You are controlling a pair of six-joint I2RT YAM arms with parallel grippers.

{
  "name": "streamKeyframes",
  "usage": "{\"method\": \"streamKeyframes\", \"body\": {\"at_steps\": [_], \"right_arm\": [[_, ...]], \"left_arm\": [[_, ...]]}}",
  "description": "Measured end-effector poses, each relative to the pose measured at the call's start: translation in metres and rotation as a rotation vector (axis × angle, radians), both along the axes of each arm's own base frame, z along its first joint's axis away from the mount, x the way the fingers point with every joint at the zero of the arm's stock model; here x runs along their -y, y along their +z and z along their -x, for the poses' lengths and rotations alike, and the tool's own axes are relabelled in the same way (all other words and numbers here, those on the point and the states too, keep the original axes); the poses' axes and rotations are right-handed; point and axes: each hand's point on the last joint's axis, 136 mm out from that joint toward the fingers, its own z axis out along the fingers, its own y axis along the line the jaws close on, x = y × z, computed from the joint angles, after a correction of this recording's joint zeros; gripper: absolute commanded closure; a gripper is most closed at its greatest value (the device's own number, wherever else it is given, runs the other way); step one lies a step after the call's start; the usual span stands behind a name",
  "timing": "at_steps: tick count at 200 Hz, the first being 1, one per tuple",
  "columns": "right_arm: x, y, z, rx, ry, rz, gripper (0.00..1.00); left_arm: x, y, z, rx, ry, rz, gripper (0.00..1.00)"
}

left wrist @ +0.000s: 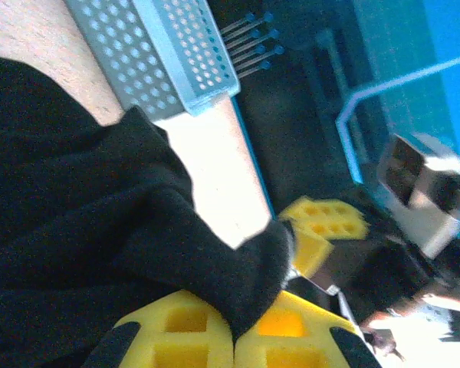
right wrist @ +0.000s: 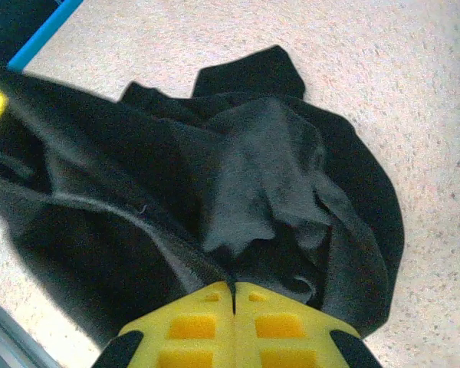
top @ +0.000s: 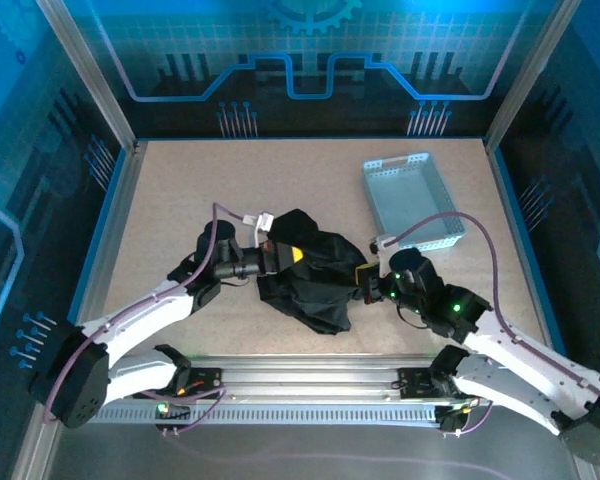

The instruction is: Fold the inside-out t-shirt

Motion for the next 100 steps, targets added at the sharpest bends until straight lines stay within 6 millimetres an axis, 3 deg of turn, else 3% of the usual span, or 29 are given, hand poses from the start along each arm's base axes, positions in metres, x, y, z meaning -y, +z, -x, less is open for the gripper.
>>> {"method": "streamKeyframes", "body": {"at_steps": [21, 31, 46, 59, 79, 100], "right_arm": [[-0.003, -0.018, -0.005, -0.076, 0.002, -0.055, 1.00], [-0.008, -0.025, -0.006, -0.108, 0.011, -0.073, 1.00], [-0.011, -0.035, -0.011, -0.152, 0.009, -0.084, 1.00], [-0.013, -0.041, -0.014, -0.178, 0.006, -0.085, 1.00], [-0.017, -0.046, -0.014, -0.202, 0.017, -0.088, 1.00], [-0.021, -0.046, -0.014, -0.205, 0.035, -0.103, 1.00]], "left_arm": [[0.003, -0.008, 0.001, -0.026, -0.025, -0.005, 0.97], [0.003, -0.015, 0.000, -0.041, -0.024, -0.024, 0.86], [-0.002, -0.034, -0.007, -0.081, 0.007, -0.099, 0.83], [-0.012, -0.051, -0.018, -0.125, 0.074, -0.203, 0.61], [-0.035, -0.068, -0.031, -0.154, 0.184, -0.374, 0.54], [-0.055, -0.076, -0.030, -0.151, 0.253, -0.522, 0.51]]}}
